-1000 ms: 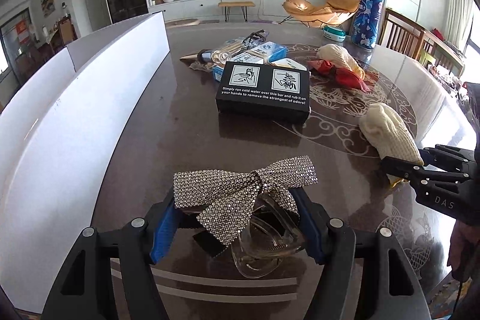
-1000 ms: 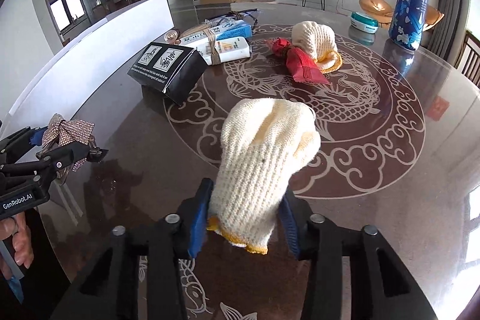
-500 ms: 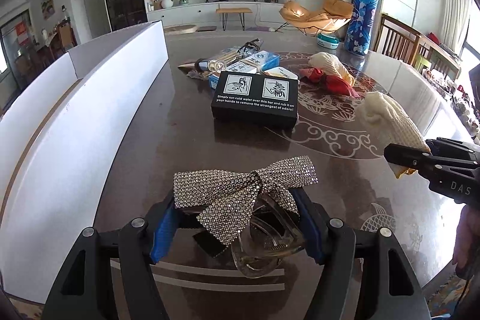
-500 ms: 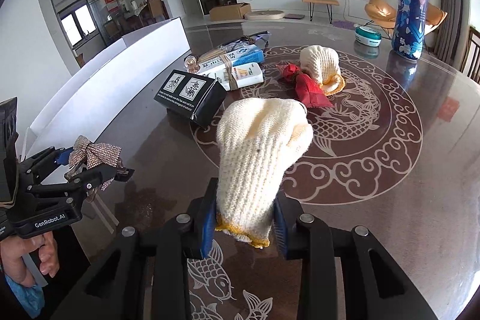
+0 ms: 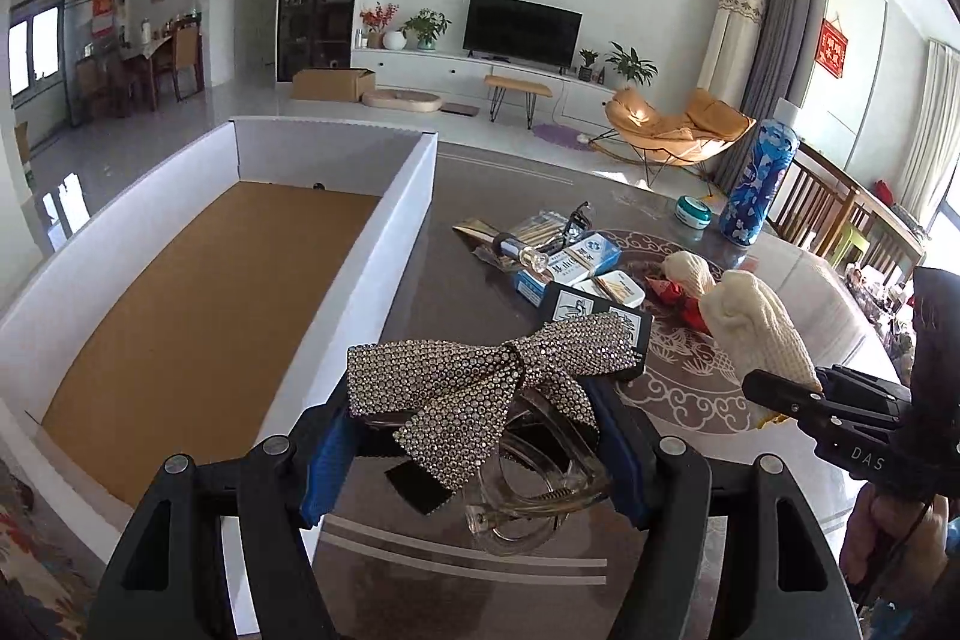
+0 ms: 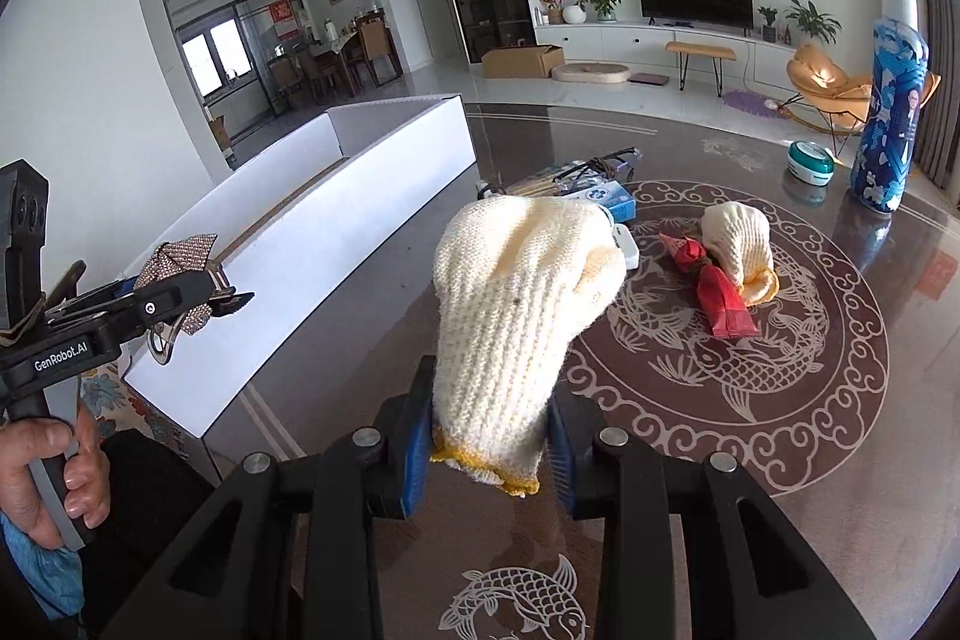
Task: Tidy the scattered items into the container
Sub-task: 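Lift the glove with the right gripper while the left gripper carries the clip toward the white box, then open the right gripper to drop the glove into the white box while the left gripper releases the clip, then move both grippers back over the table toward the red packet and black soap box, then grasp the black soap box with the left gripper while the right gripper grasps the red packet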
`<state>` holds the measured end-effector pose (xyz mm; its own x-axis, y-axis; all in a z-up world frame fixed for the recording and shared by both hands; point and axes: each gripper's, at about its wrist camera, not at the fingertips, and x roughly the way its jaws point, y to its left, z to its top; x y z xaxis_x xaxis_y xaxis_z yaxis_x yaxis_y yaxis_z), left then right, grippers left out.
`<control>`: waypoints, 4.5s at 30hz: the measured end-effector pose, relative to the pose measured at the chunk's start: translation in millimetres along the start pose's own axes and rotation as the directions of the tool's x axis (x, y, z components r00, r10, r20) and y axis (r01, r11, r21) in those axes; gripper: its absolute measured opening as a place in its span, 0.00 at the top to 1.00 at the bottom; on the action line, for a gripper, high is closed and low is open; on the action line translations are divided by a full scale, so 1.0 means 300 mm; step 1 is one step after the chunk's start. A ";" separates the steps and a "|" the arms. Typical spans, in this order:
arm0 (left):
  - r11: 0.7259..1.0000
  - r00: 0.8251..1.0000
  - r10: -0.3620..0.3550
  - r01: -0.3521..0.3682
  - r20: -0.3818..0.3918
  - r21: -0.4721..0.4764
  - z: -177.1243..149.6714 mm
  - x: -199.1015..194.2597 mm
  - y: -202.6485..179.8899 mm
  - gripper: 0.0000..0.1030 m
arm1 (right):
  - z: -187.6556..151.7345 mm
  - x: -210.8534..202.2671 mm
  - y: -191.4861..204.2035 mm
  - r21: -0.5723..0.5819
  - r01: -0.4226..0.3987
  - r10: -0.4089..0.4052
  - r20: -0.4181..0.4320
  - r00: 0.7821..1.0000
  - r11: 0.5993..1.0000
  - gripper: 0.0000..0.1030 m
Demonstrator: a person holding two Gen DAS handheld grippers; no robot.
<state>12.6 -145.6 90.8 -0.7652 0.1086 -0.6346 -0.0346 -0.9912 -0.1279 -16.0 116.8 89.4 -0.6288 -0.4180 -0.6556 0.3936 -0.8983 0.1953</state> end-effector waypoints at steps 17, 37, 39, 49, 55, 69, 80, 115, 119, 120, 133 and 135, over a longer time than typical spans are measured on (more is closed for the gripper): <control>0.949 0.966 0.236 -0.253 -0.107 -0.187 0.091 0.033 0.615 0.33 | 0.390 0.322 0.733 -0.220 -0.342 0.341 -0.047 0.939 0.913 0.67; 0.908 0.910 0.324 -0.376 -0.258 -0.184 0.043 0.183 0.706 0.17 | 0.396 0.683 0.794 -0.191 -0.302 0.268 -0.182 0.946 0.934 0.04; 0.903 0.903 0.354 -0.398 -0.245 -0.161 0.044 0.169 0.687 0.14 | 0.387 0.639 0.751 -0.190 -0.288 0.263 -0.144 0.954 0.939 0.04; 0.947 0.949 0.298 -0.307 -0.099 -0.093 0.101 0.032 0.419 0.14 | 0.196 0.359 0.336 -0.108 -0.112 0.117 0.035 0.993 0.988 0.02; 0.993 0.988 0.122 -0.120 -0.093 0.019 0.078 0.049 0.070 0.09 | 0.007 0.254 0.001 -0.033 0.106 -0.106 0.000 0.994 0.994 0.02; 0.995 0.953 0.066 -0.042 -0.297 0.088 -0.258 0.460 -0.389 0.02 | -0.175 0.203 -0.330 0.078 0.261 -0.249 -0.136 0.959 0.962 0.02; 0.992 0.960 0.099 -0.076 -0.262 0.096 -0.263 0.472 -0.368 0.02 | -0.173 0.237 -0.341 0.116 0.265 -0.246 -0.155 0.957 0.957 0.02; 0.991 0.962 0.090 -0.060 -0.256 0.122 -0.277 0.463 -0.343 0.00 | 0.141 0.568 -0.365 0.123 0.213 -0.190 -0.180 0.965 0.969 0.00; 0.991 0.963 0.089 -0.060 -0.256 0.121 -0.277 0.462 -0.342 0.00 | 0.086 0.560 -0.235 -0.061 0.094 -0.104 -0.206 0.973 0.994 0.00; 0.991 0.963 0.089 -0.060 -0.256 0.121 -0.277 0.462 -0.342 0.00 | 0.071 0.552 -0.210 -0.088 0.065 -0.083 -0.211 0.974 0.994 0.00; 0.991 0.960 0.114 -0.092 -0.258 0.097 -0.279 0.459 -0.345 0.00 | -0.136 0.327 -0.299 -0.099 0.221 -0.237 -0.200 0.951 0.970 0.00; 0.991 0.956 0.116 -0.095 -0.268 0.091 -0.270 0.472 -0.354 0.00 | -0.144 0.311 -0.337 -0.057 0.216 -0.223 -0.205 0.953 0.975 0.00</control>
<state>-40.0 -18.8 -47.2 -0.5638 0.0093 -0.8259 -0.0205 -0.9998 0.0027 -85.5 174.5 -23.1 -0.5497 -0.1704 -0.8178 0.2858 -0.9583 0.0076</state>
